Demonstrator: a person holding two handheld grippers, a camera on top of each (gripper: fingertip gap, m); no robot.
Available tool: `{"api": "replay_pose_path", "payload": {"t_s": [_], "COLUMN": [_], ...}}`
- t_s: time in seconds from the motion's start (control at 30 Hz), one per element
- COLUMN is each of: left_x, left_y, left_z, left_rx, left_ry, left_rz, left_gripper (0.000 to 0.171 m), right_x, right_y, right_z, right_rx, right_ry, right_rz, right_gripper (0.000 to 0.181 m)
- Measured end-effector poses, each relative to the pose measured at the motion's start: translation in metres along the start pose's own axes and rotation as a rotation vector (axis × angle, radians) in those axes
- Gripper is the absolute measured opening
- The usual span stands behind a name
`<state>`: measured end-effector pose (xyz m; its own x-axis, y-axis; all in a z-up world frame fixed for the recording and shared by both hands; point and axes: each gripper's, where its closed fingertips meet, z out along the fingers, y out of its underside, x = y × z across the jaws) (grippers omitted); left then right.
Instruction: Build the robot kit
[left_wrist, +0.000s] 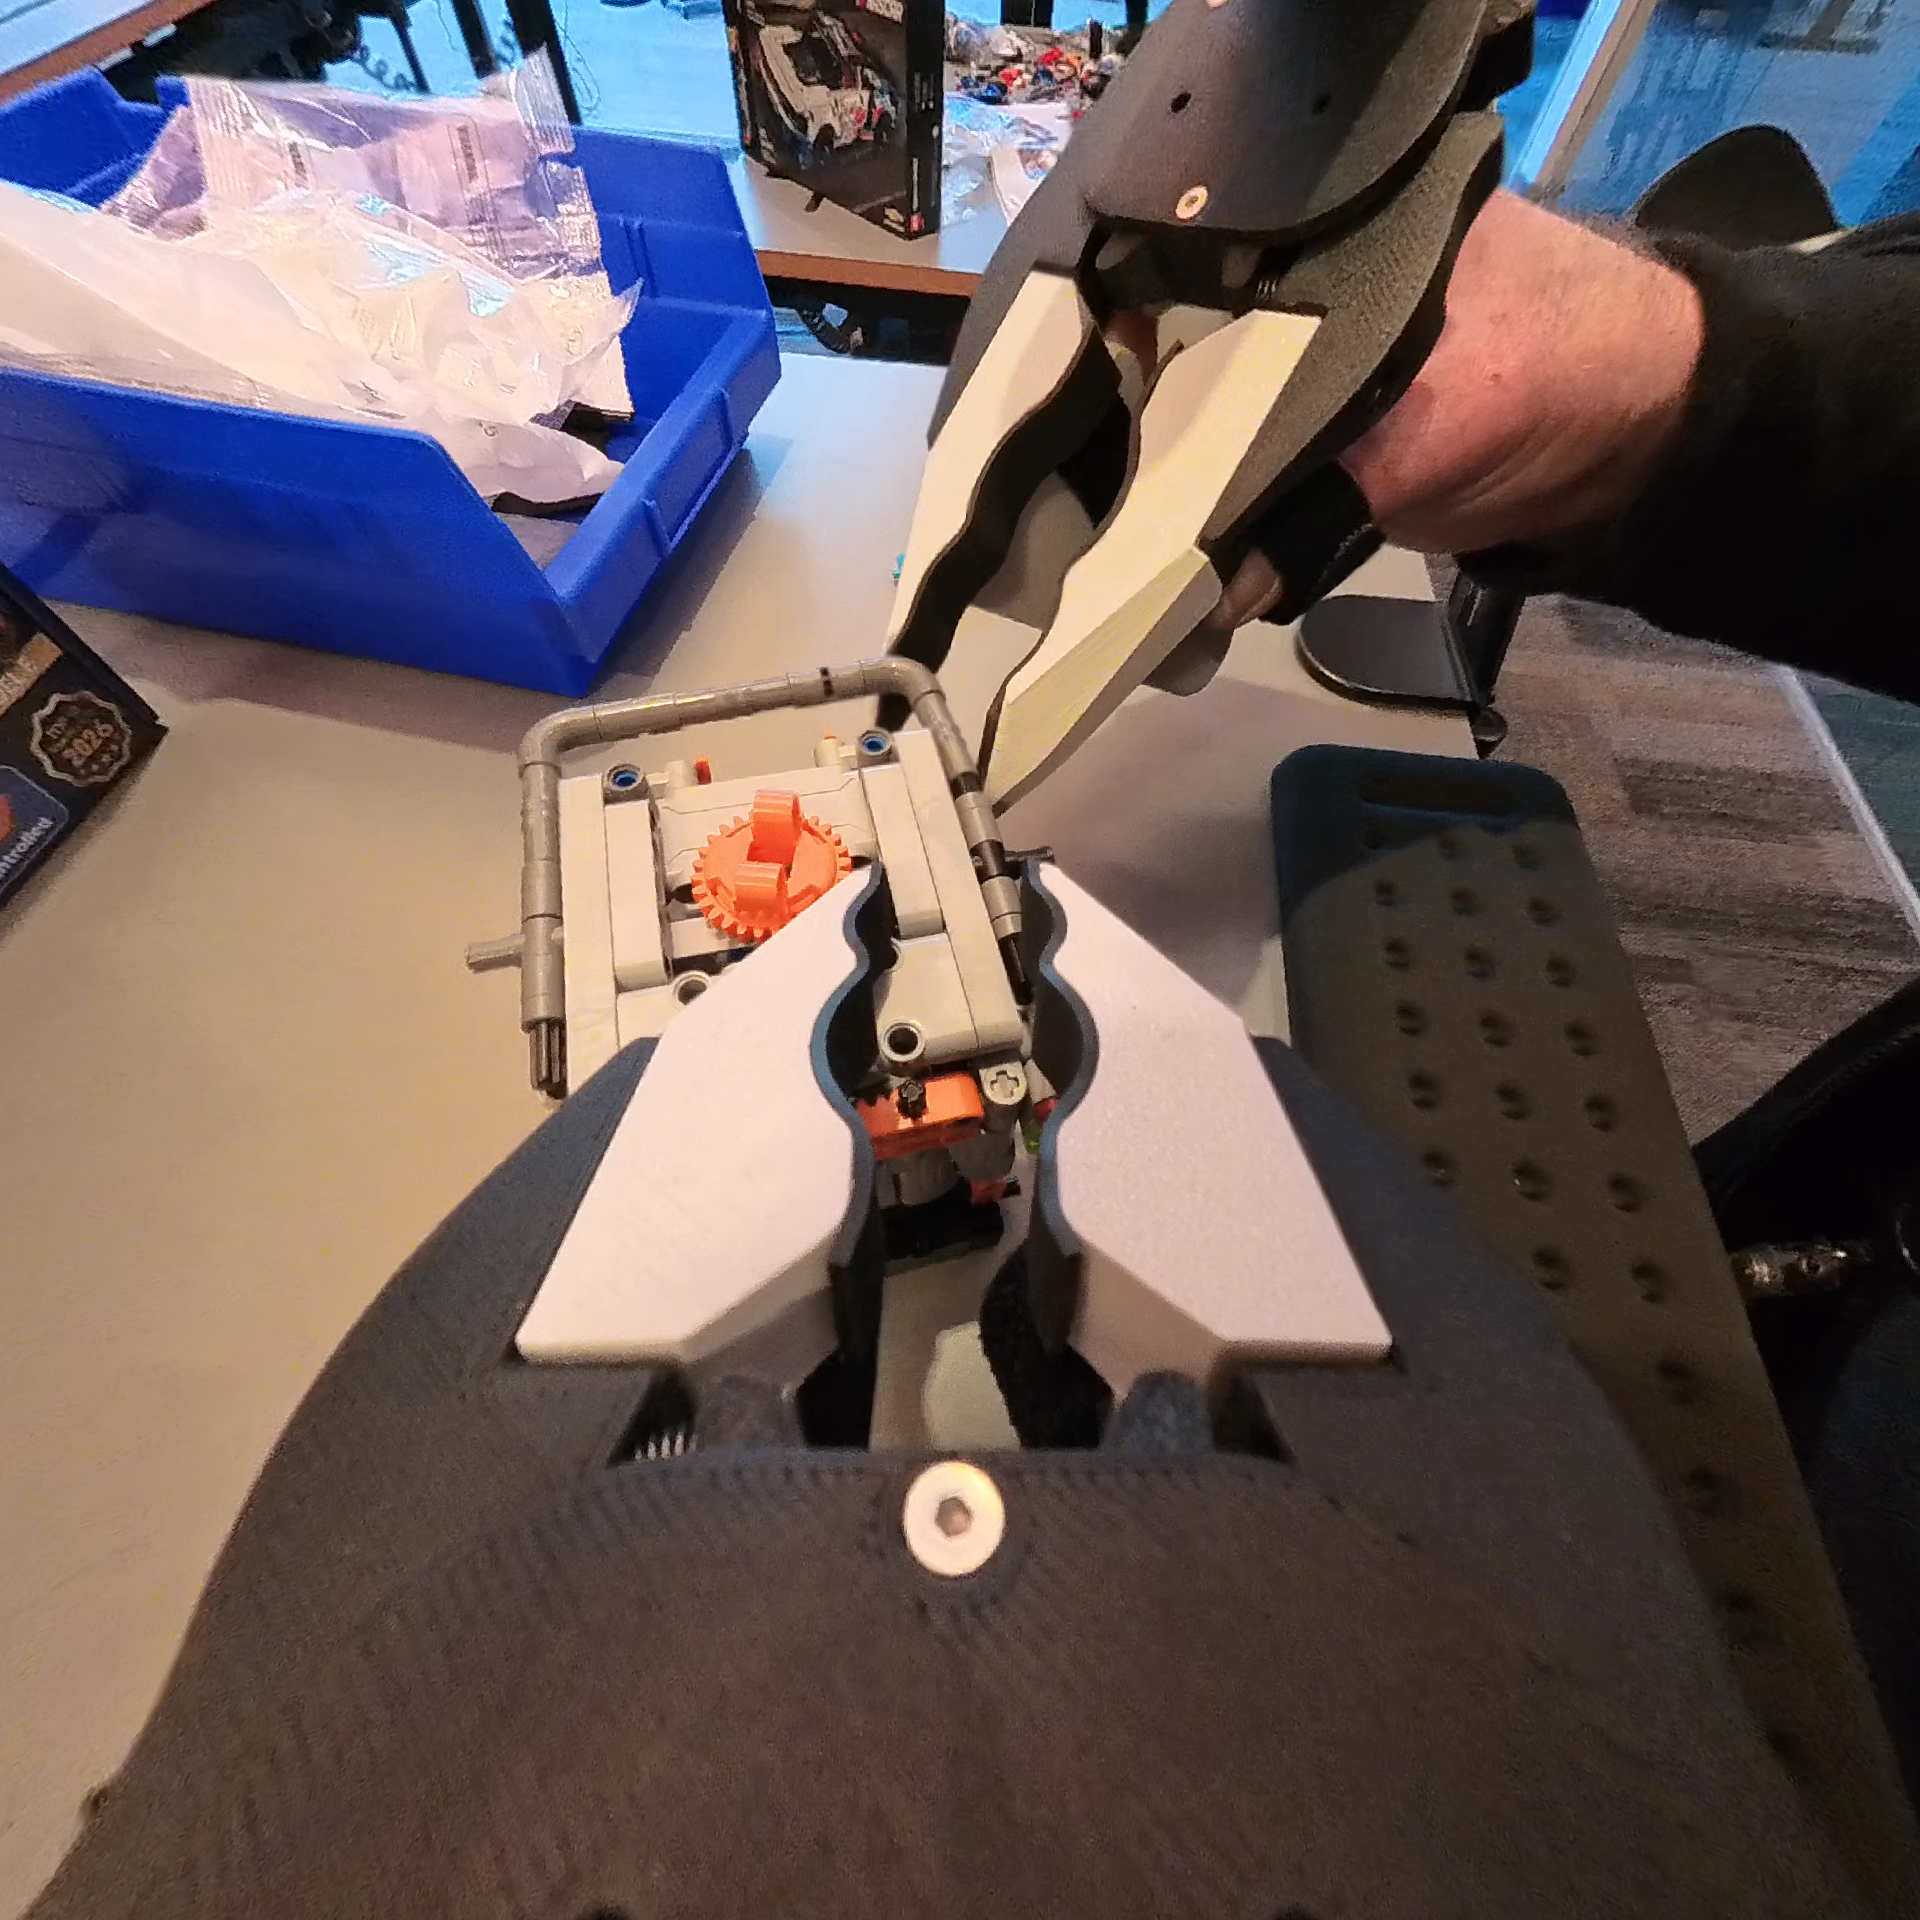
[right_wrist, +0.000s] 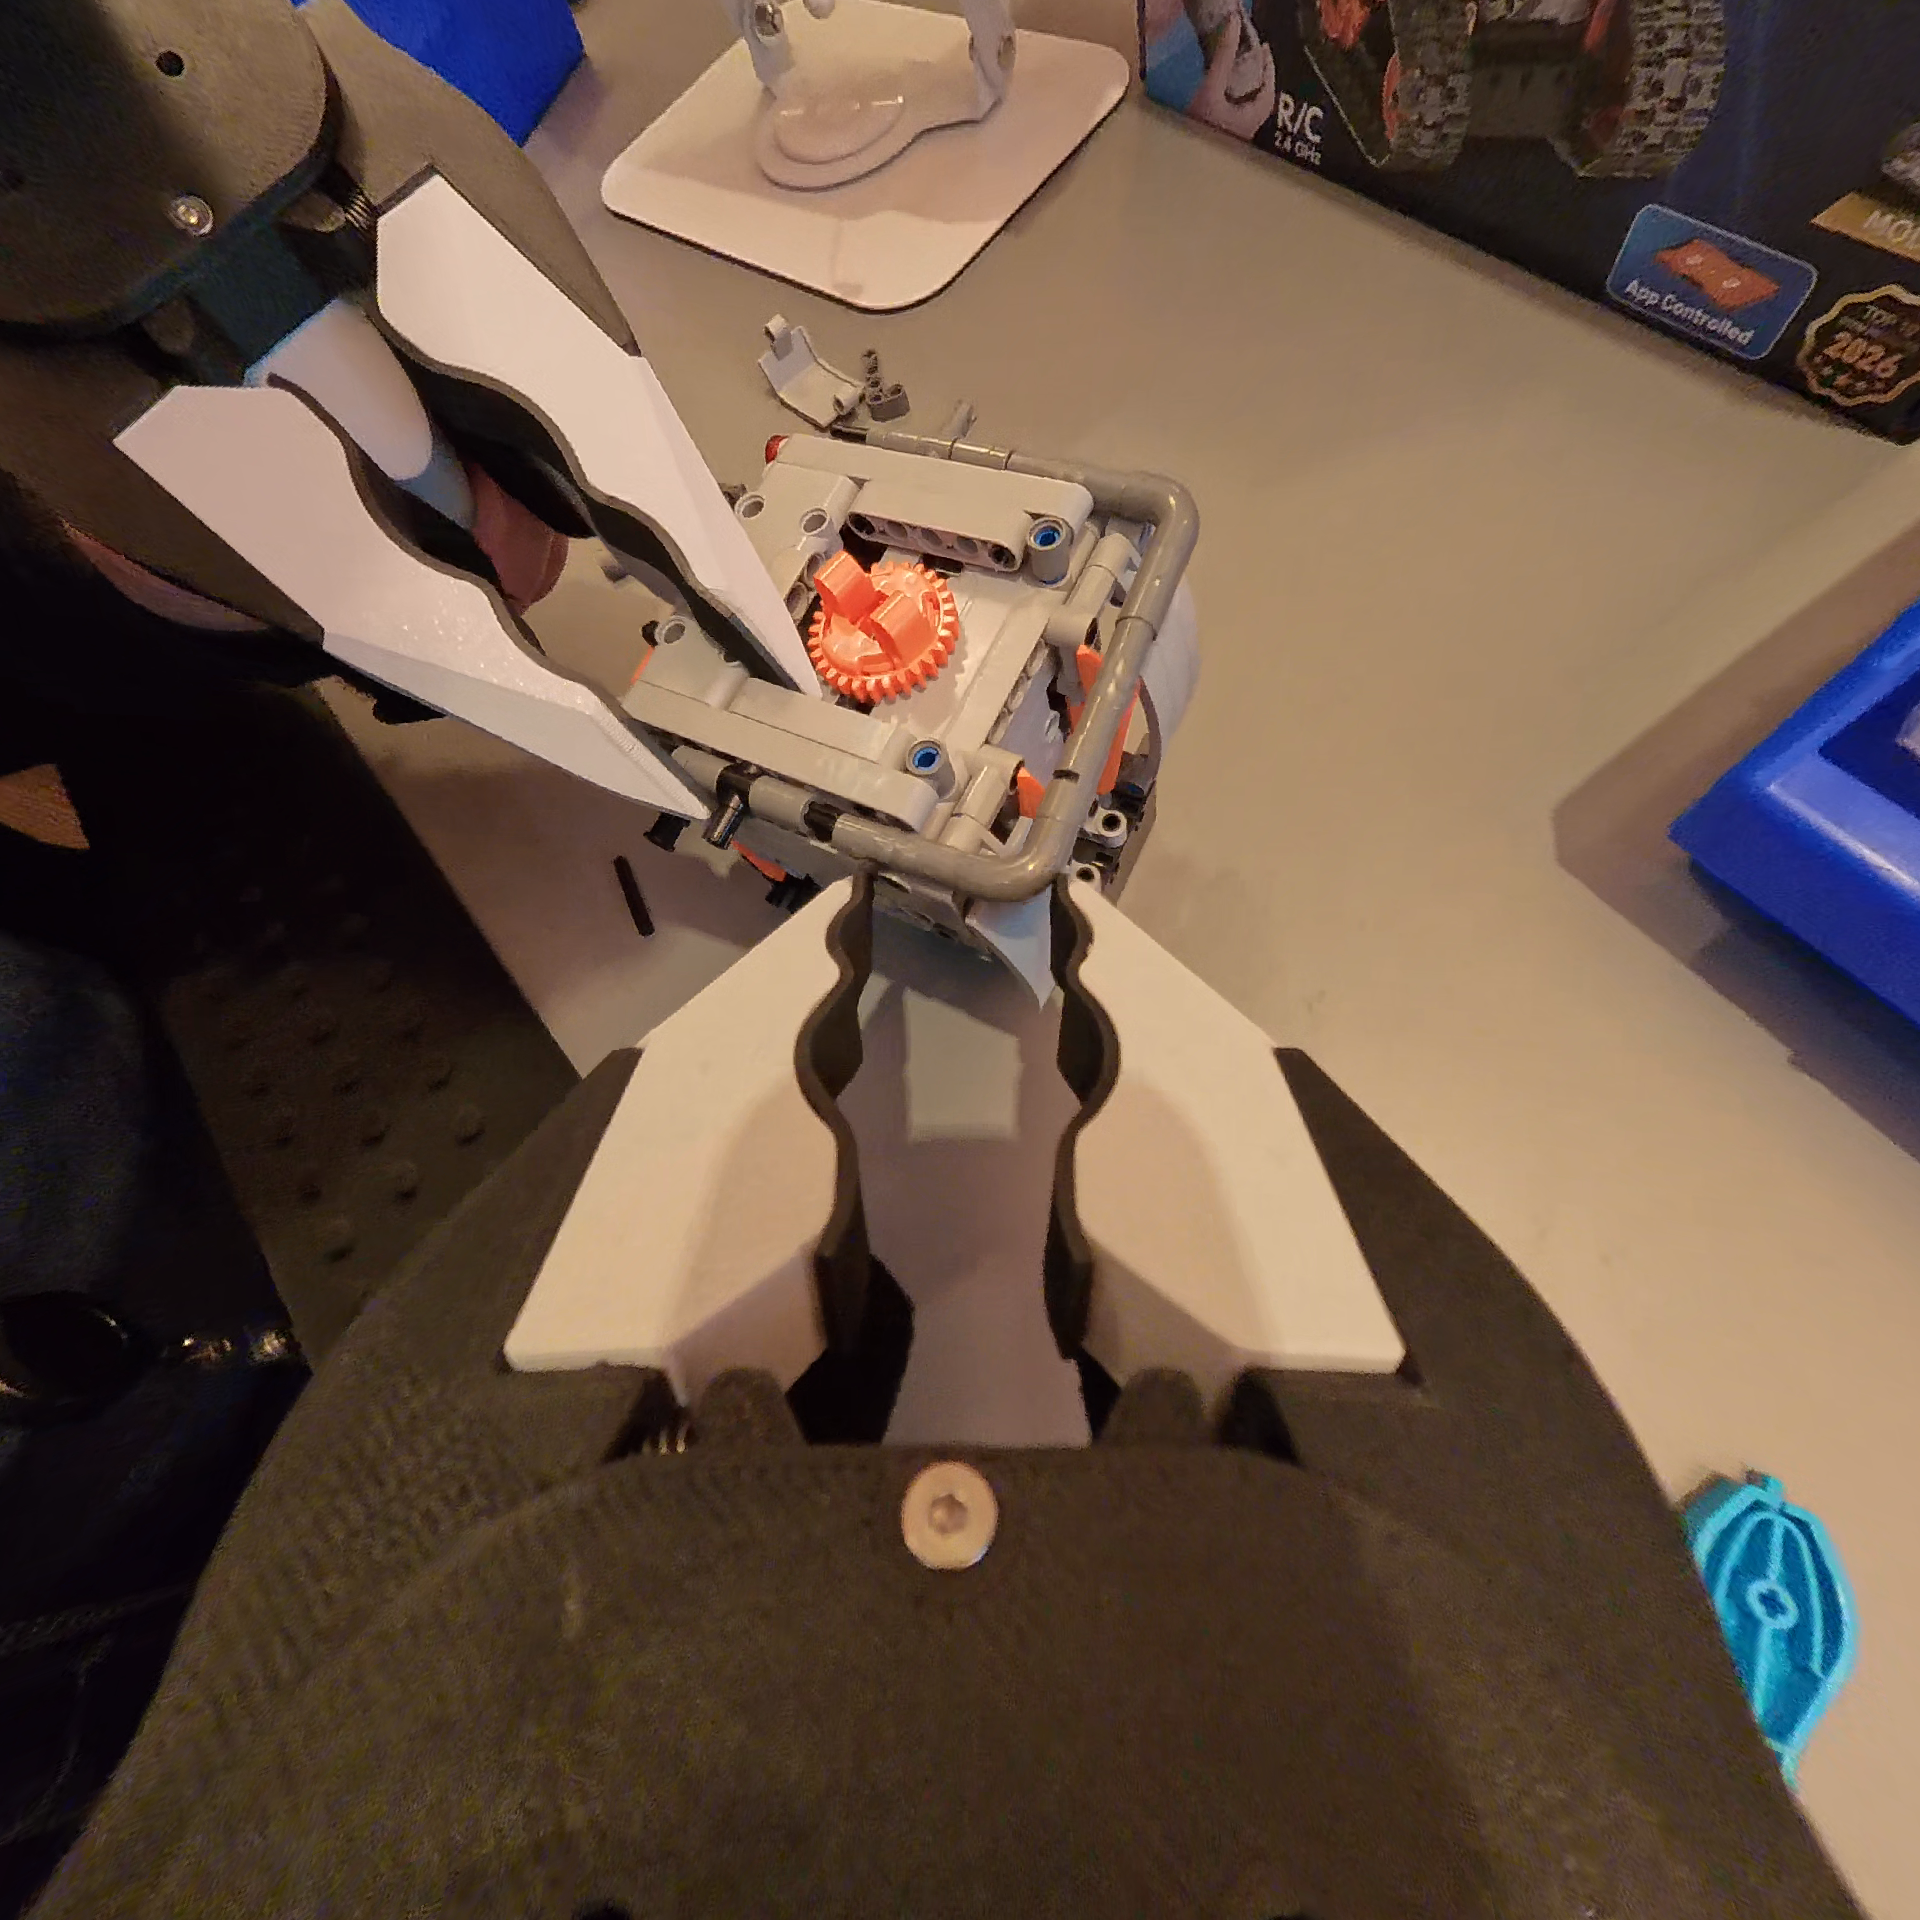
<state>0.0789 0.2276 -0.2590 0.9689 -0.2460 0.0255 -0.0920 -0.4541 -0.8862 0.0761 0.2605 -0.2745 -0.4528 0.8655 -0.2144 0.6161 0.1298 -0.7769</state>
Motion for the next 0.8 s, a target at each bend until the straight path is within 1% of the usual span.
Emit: {"api": "replay_pose_path", "payload": {"t_s": [0.07, 0.17, 0.2, 0.3, 0.47, 0.53, 0.6, 0.8], "left_x": [-0.001, 0.001, 0.003, 0.006, 0.004, 0.002, 0.0, -0.001], "left_y": [0.0, 0.002, 0.004, 0.009, 0.012, 0.012, 0.011, 0.011], "left_z": [-0.004, -0.018, -0.023, -0.033, -0.034, -0.032, -0.031, -0.029], "left_rx": [-0.008, -0.02, -0.029, -0.064, -0.08, -0.08, -0.077, -0.07], "left_ry": [-0.012, -0.057, -0.077, -0.137, -0.199, -0.205, -0.209, -0.214], "left_rz": [-0.006, 0.0, 0.013, 0.055, 0.067, 0.081, 0.092, 0.11], "left_gripper": [0.025, 0.036, 0.037, 0.033, 0.033, 0.032, 0.03, 0.026], "right_x": [0.0, -0.002, -0.003, -0.006, -0.008, -0.007, -0.004, -0.005], "right_y": [-0.003, -0.002, -0.003, -0.005, -0.007, -0.011, -0.01, -0.009], "right_z": [-0.004, -0.008, -0.009, -0.015, -0.01, -0.009, -0.007, -0.002], "right_rx": [0.03, 0.045, 0.057, 0.086, 0.095, 0.111, 0.098, 0.102], "right_ry": [-0.008, -0.018, -0.025, -0.02, 0.019, 0.043, 0.067, 0.059], "right_rz": [0.003, 0.003, -0.002, -0.02, -0.052, -0.073, -0.084, -0.088], "right_gripper": [0.032, 0.034, 0.036, 0.034, 0.041, 0.04, 0.041, 0.036]}}
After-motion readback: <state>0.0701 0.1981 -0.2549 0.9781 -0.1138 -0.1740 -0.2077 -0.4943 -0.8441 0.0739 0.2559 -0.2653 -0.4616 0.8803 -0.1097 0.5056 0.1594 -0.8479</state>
